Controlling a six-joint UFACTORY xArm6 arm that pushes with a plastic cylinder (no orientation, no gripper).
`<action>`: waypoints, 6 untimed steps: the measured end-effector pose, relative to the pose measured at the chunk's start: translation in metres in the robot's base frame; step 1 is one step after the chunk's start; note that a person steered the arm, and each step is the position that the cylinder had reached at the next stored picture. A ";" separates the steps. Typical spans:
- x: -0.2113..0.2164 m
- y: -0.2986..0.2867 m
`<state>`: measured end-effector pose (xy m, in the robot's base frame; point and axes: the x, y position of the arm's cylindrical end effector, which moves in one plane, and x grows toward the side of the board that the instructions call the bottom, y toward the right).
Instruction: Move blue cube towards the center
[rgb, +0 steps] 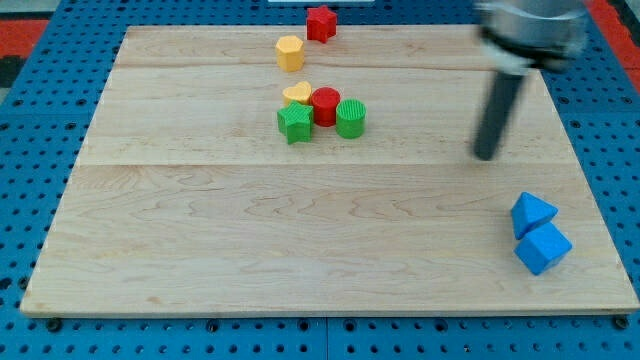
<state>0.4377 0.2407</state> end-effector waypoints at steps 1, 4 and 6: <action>0.097 0.057; 0.097 -0.050; 0.054 -0.105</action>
